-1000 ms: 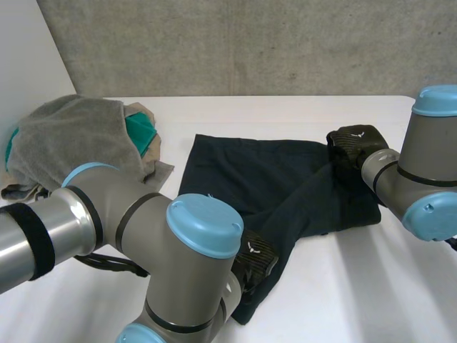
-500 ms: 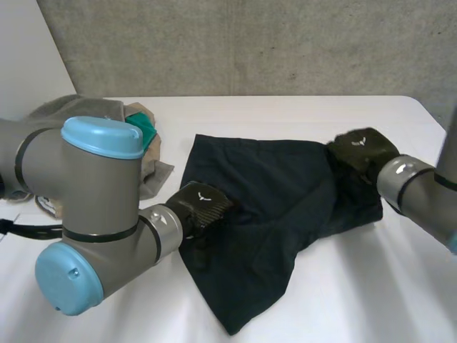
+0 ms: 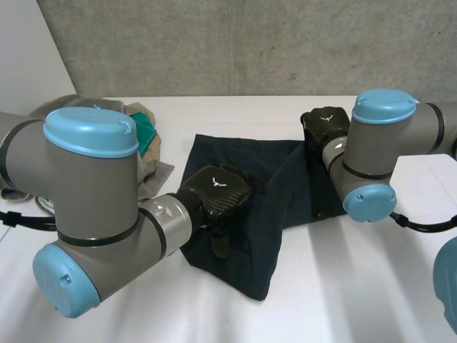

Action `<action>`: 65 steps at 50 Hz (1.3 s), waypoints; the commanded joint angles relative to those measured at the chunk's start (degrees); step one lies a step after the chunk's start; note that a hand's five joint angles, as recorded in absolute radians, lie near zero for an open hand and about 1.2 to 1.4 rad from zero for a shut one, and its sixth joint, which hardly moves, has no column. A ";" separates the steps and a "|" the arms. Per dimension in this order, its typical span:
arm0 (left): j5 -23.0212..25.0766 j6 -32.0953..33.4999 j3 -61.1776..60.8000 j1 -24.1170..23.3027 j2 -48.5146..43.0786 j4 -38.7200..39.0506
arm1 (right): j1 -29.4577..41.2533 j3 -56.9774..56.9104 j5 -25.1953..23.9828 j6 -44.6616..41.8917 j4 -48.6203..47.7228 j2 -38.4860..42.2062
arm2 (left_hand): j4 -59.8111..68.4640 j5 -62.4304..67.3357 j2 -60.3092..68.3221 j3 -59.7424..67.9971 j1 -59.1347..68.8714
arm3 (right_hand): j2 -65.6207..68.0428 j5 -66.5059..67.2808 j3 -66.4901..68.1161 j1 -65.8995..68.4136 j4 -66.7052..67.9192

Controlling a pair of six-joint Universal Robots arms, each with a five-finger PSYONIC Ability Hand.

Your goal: Fold the laundry.

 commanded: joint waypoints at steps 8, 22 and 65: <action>5.19 7.12 1.09 -2.91 -5.79 0.83 | 0.41 -2.07 0.55 0.45 0.22 2.03 | -1.36 -2.65 -1.56 -1.84 -2.28 | 12.63 11.68 11.90 14.73 11.34; 5.64 19.62 9.35 -4.41 -15.73 -0.58 | -1.79 2.24 0.11 1.86 0.66 -0.87 | 33.88 32.60 33.69 33.40 32.97 | 12.63 11.68 11.90 14.73 11.34; -5.97 11.01 38.45 10.97 -25.58 -14.19 | 3.13 19.56 -0.69 -0.78 3.65 -14.41 | 16.21 14.93 16.02 15.73 15.30 | 12.63 11.68 11.90 14.73 11.34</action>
